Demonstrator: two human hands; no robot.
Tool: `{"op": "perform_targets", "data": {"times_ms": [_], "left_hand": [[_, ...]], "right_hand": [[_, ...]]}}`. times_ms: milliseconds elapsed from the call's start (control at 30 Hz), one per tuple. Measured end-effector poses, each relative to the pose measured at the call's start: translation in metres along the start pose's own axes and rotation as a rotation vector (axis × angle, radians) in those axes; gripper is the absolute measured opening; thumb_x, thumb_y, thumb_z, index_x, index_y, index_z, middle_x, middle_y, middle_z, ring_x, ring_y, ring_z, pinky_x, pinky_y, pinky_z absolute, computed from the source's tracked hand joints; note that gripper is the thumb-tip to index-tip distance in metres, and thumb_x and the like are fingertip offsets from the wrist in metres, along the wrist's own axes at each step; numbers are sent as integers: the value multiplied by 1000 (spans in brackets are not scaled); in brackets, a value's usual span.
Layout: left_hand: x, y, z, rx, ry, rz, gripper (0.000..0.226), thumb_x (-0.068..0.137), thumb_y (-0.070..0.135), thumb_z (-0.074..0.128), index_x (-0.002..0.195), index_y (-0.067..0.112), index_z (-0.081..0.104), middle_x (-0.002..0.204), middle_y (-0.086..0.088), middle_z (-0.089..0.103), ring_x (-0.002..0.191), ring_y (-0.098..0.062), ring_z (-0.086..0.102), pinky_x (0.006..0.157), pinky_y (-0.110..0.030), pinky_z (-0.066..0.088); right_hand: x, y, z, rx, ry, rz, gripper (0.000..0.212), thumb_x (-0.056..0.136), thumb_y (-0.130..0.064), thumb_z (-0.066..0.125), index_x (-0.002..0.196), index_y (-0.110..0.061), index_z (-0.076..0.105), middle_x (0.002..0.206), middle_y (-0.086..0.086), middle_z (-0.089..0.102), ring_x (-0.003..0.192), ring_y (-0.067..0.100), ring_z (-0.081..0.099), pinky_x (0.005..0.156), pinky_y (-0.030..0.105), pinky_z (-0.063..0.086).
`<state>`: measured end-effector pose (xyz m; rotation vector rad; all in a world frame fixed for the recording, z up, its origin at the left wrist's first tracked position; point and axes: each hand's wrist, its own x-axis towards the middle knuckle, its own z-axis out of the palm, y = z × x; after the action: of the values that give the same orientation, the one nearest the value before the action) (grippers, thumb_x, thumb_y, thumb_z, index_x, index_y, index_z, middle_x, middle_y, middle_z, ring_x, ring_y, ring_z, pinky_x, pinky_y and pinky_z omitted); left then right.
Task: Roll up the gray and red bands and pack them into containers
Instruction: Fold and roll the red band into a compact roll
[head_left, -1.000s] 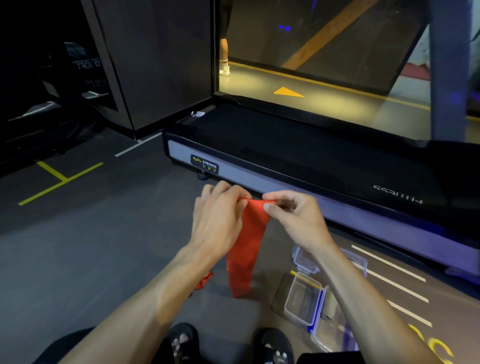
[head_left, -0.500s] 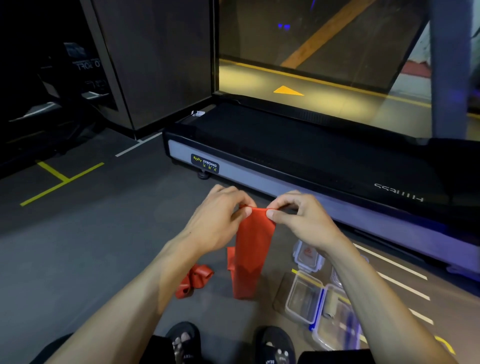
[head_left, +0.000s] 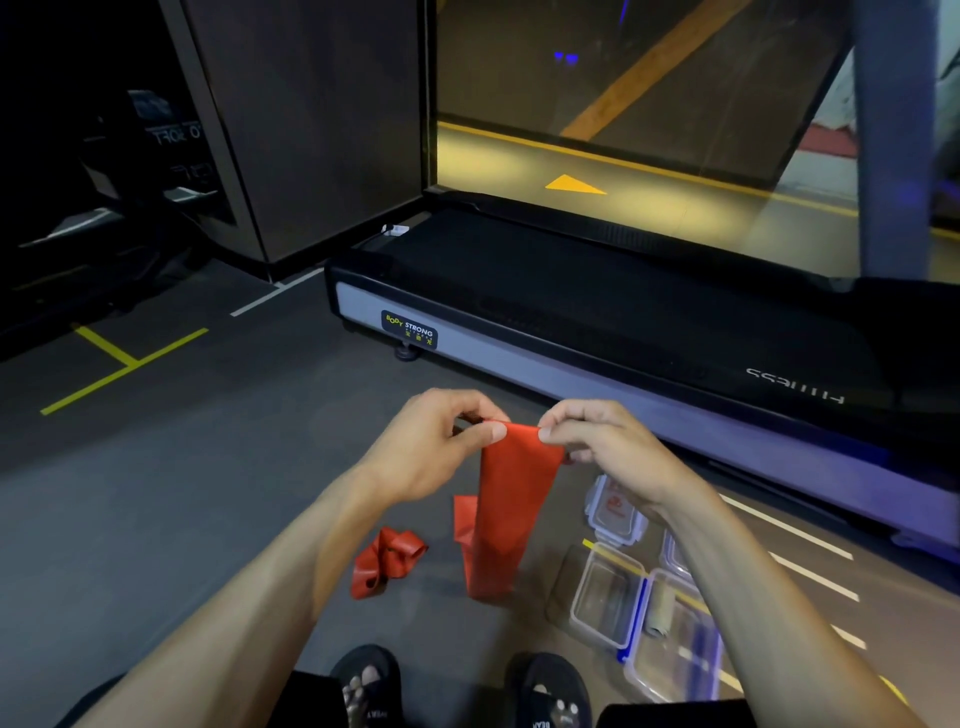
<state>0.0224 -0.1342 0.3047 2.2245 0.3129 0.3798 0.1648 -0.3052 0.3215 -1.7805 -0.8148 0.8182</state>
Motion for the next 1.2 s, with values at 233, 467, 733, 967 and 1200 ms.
{"op": "perform_targets", "data": {"times_ms": [233, 467, 733, 967, 1200], "left_hand": [[3, -9, -1, -249, 28, 3, 14, 92, 20, 76, 103, 27, 78, 79, 9, 73, 82, -6, 69, 91, -34, 56], [6, -8, 2, -357, -10, 18, 19, 101, 6, 59, 99, 15, 75, 94, -13, 73, 86, -18, 65, 90, -45, 54], [10, -9, 5, -322, -12, -62, 15, 97, 11, 69, 110, 18, 72, 101, 0, 75, 94, -17, 70, 97, -39, 54], [11, -11, 10, -144, 36, -7, 22, 94, 13, 72, 111, 27, 74, 99, 13, 74, 95, -4, 69, 93, -29, 54], [9, -9, 16, 288, 206, 163, 17, 97, 39, 65, 111, 38, 74, 93, 14, 63, 88, -13, 52, 80, -31, 46]], "right_hand": [[0, 0, -1, 142, -17, 22, 18, 91, -6, 66, 78, -17, 69, 78, 4, 65, 79, 19, 59, 79, 34, 44], [7, 0, 0, 426, -116, 106, 18, 93, -1, 61, 104, -13, 68, 86, 6, 66, 77, 15, 63, 75, 28, 54], [16, 3, 4, 505, -77, 138, 12, 89, -8, 61, 91, -12, 73, 84, 6, 65, 79, 19, 58, 81, 35, 48], [18, 10, 3, 547, -44, 175, 21, 76, -16, 68, 93, -7, 75, 83, 9, 67, 75, 19, 62, 81, 36, 49], [16, 12, 0, 551, -25, 198, 17, 95, -7, 56, 94, -7, 73, 80, 8, 68, 69, 16, 65, 77, 33, 50]]}}
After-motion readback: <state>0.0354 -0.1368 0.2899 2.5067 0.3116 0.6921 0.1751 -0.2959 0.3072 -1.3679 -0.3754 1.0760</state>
